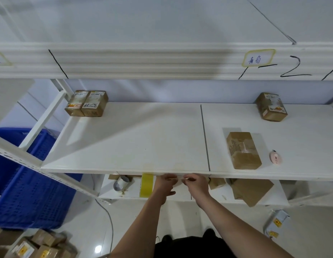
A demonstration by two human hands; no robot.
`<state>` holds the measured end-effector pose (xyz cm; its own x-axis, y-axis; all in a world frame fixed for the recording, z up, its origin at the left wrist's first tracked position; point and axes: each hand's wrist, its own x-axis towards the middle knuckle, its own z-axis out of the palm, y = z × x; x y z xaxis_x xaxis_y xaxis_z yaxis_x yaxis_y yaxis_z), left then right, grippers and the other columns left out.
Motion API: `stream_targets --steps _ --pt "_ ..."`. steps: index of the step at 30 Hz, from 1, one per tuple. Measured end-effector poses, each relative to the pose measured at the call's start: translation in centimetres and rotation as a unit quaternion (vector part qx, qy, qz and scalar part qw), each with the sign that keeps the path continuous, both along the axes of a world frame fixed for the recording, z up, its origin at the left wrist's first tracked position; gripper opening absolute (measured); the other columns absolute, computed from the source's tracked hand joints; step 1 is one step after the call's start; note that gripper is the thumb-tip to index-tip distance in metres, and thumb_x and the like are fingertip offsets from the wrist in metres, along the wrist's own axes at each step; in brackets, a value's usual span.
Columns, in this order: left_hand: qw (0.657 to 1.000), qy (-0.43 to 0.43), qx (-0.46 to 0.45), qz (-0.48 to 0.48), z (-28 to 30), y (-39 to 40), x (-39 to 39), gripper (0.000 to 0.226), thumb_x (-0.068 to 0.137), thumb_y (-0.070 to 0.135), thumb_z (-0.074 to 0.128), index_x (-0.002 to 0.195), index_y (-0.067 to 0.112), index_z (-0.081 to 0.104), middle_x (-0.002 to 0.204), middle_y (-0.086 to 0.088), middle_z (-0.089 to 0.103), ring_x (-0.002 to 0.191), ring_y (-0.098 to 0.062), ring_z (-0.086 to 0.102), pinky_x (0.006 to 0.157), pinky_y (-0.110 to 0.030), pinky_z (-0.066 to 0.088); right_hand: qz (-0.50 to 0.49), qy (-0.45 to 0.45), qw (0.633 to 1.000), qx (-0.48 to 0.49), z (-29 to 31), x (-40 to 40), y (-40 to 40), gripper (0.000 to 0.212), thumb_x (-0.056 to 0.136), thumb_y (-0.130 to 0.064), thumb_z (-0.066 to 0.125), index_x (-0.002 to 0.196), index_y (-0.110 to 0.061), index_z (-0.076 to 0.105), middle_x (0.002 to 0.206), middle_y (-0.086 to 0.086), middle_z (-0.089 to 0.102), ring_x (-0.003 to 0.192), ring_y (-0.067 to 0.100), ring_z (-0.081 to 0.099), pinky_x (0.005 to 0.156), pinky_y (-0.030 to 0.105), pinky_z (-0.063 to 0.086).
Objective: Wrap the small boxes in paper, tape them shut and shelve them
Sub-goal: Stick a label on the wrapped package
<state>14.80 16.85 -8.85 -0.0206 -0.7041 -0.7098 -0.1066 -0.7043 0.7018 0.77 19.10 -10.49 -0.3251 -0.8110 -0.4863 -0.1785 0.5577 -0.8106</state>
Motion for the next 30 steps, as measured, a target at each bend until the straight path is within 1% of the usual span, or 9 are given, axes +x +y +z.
stream_targets --steps 3,5,8,10,13,15,20,26,30 --pt "1.0 -0.023 -0.011 -0.009 -0.2 -0.2 -0.2 0.018 0.092 0.013 0.07 0.11 0.012 0.07 0.093 -0.005 0.064 0.083 -0.016 0.054 0.057 -0.025 0.052 0.012 0.021 0.999 -0.034 0.0 -0.3 0.3 0.018 0.086 -0.009 0.074 0.087 -0.027 0.076 0.095 -0.012 0.072 0.096 0.006 0.066 0.085 0.023 0.049" --pt "0.999 -0.029 -0.015 -0.011 -0.4 -0.2 -0.3 0.02 0.092 0.017 0.071 0.111 0.01 0.07 0.097 -0.005 0.067 0.086 -0.015 0.058 0.056 -0.024 0.052 0.023 0.016 0.999 -0.035 0.2 -0.4 0.4 0.016 0.085 -0.012 0.076 0.093 -0.026 0.078 0.098 -0.013 0.072 0.098 0.004 0.065 0.088 0.024 0.05" --pt "0.999 -0.022 -0.022 -0.016 -0.4 -0.5 -0.1 0.007 0.093 0.01 0.067 0.099 0.009 0.071 0.088 -0.006 0.067 0.085 -0.016 0.061 0.06 -0.026 0.056 0.065 -0.003 0.998 -0.02 0.3 -0.4 0.4 0.02 0.084 -0.016 0.079 0.102 -0.024 0.079 0.1 -0.013 0.072 0.095 0.002 0.063 0.082 0.023 0.049" --pt "1.0 -0.013 -0.021 -0.018 -0.4 -0.6 0.1 0.006 0.092 0.006 0.067 0.094 0.007 0.072 0.083 -0.004 0.066 0.082 -0.016 0.061 0.065 -0.028 0.059 0.088 -0.024 0.996 0.0 0.4 -0.2 0.3 0.011 0.085 -0.017 0.077 0.094 -0.022 0.081 0.091 -0.01 0.076 0.084 0.002 0.065 0.072 0.021 0.047" --pt "1.0 0.005 -0.01 -0.013 -0.3 -0.7 0.4 0.012 0.09 0.008 0.069 0.1 0.004 0.074 0.09 -0.006 0.067 0.082 -0.015 0.06 0.068 -0.029 0.058 0.082 -0.048 0.995 0.019 0.4 0.3 0.3 0.007 0.086 -0.018 0.076 0.082 -0.016 0.08 0.083 -0.006 0.077 0.086 0.005 0.069 0.08 0.025 0.052" --pt "1.0 0.018 0.006 -0.02 -0.3 -0.6 0.6 0.007 0.089 0.011 0.068 0.093 0.011 0.074 0.09 -0.006 0.069 0.082 -0.018 0.062 0.071 -0.03 0.055 0.071 -0.076 0.994 0.032 0.6 0.4 0.4 0.011 0.087 -0.021 0.076 0.08 -0.013 0.079 0.084 0.003 0.077 0.082 0.01 0.069 0.083 0.032 0.056" --pt "0.998 0.041 0.042 0.003 0.0 -0.4 0.5 0.012 0.087 0.007 0.07 0.093 0.017 0.071 0.083 -0.003 0.071 0.078 -0.02 0.066 0.073 -0.031 0.048 0.019 -0.219 0.971 0.094 1.9 0.1 0.7 0.01 0.092 0.002 0.066 0.086 0.0 0.074 0.083 0.017 0.075 0.072 0.029 0.071 0.08 0.041 0.062" --pt "0.994 0.061 0.075 0.046 0.9 -0.4 0.3 0.01 0.093 0.012 0.062 0.091 0.014 0.072 0.076 -0.004 0.071 0.067 -0.021 0.064 0.065 -0.028 0.051 0.013 -0.215 0.968 0.132 3.4 0.8 0.0 0.011 0.092 0.008 0.063 0.086 0.003 0.071 0.073 0.016 0.071 0.064 0.026 0.069 0.068 0.036 0.063" --pt "0.994 0.032 0.071 0.074 1.4 -1.3 0.4 0.02 0.094 0.019 0.056 0.093 0.004 0.068 0.079 -0.01 0.071 0.069 -0.028 0.066 0.061 -0.03 0.054 0.004 -0.199 0.969 0.144 4.9 0.8 -1.1 0.007 0.089 0.01 0.064 0.094 0.01 0.069 0.074 0.018 0.073 0.066 0.029 0.073 0.071 0.042 0.063"
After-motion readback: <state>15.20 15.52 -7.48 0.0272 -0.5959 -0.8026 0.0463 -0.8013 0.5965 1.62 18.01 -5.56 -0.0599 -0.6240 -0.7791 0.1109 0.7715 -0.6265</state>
